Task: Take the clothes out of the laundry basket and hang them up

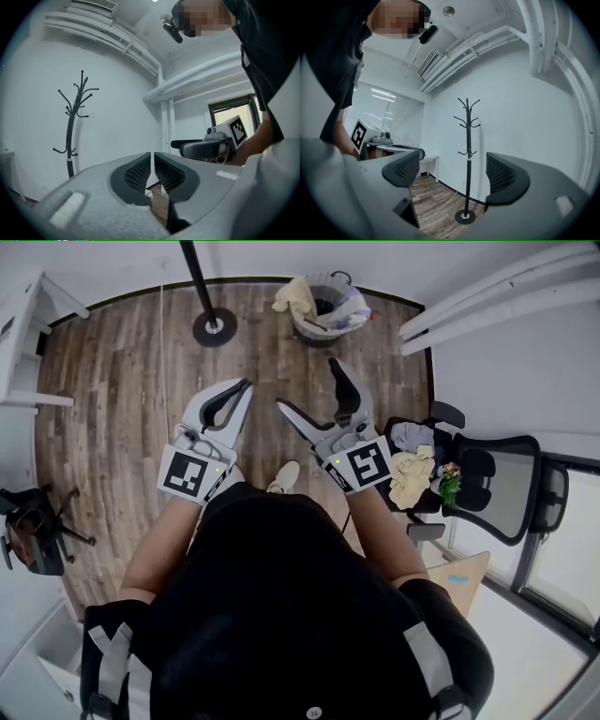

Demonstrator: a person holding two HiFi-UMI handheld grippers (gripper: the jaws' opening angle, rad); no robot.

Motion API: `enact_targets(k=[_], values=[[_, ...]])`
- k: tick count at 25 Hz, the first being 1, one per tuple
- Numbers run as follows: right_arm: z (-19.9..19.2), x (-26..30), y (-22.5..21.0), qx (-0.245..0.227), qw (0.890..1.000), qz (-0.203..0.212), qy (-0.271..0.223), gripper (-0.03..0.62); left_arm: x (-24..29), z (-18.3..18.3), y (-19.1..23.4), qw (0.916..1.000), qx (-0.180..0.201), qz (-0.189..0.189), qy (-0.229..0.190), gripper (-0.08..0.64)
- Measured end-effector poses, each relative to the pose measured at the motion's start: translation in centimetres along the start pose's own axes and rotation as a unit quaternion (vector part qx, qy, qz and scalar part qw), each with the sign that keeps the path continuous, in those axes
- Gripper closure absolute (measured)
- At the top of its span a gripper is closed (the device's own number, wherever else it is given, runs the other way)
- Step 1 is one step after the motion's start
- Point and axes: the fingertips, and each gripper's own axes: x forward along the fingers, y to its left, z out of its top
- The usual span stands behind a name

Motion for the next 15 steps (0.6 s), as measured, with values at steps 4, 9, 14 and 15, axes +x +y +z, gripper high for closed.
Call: enact_targets(k=[4,9,14,15], values=[[0.0,-1.2,-1.6,0.000,1.000,-0.013,-0.001,0.158,1.2,0.7,-0.6,0.9998,-0.004,0.004,-0.018,0.339],[0.4,-2.7,-3.8,-0.003,1.000,-0.028,-0.007,0.158,2.5,0.6,-0.2,0.9996,-0.007,0.020,-0.019,0.166],[-0.2,-4.7,-6.8,-0.001,0.999,-0.047,-0.001,0.158,4.4,0.3,-0.8,0.9997,-0.001,0.022,-0.012,0.143],[-0.5,-5.1,-7.5,0.001,0.999,-0.049,0.001,0.158,5.1,0.2,-1.2,0.9998,-0.002,0.020,-0.010,0.143]])
